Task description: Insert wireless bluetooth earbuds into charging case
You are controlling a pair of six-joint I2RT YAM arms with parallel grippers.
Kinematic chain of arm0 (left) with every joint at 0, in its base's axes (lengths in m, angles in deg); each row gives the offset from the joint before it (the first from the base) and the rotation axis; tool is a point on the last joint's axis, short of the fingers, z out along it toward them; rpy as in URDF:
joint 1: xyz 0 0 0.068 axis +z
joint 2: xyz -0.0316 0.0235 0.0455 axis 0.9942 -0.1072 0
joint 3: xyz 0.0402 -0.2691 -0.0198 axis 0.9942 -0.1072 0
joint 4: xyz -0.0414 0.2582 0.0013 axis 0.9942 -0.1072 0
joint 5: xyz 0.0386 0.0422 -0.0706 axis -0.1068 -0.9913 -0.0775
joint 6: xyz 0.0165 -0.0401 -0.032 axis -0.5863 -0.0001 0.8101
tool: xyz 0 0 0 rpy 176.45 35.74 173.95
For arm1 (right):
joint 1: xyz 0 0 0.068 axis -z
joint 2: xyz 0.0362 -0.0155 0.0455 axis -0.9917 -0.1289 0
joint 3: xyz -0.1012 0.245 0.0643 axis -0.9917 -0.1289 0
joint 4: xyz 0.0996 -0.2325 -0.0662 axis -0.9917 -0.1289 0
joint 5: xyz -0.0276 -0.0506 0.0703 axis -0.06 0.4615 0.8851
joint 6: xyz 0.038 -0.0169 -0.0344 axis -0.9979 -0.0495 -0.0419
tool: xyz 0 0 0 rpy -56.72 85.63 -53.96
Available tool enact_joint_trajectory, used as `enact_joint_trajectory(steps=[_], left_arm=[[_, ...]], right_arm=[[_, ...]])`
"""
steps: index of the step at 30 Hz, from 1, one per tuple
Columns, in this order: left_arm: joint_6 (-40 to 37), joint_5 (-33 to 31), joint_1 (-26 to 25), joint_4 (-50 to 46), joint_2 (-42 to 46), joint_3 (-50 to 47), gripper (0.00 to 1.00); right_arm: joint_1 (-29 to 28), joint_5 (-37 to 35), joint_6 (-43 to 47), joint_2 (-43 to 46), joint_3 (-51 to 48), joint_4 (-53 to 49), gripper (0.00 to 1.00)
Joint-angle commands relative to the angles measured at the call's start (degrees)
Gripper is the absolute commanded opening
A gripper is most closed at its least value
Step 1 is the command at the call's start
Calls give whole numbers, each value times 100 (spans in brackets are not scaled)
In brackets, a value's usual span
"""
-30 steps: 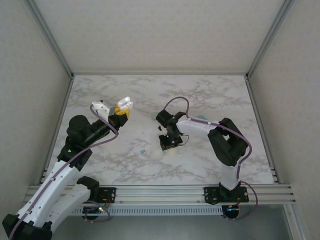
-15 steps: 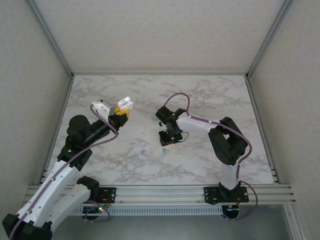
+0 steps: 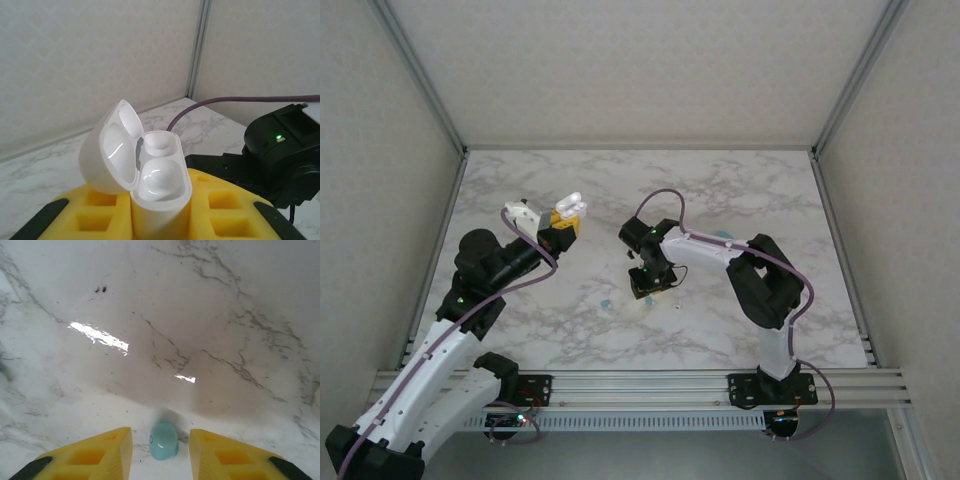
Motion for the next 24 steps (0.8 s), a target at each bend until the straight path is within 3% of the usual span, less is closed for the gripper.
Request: enact_joint_trajectory(steps=[1, 24], left_arm=[[31, 131, 44, 155, 39, 199, 18], [42, 139, 44, 154, 21, 203, 18]], right_arm=[[-103, -309, 61, -205, 206, -325, 36], [-218, -334, 207, -331, 308, -489, 20]])
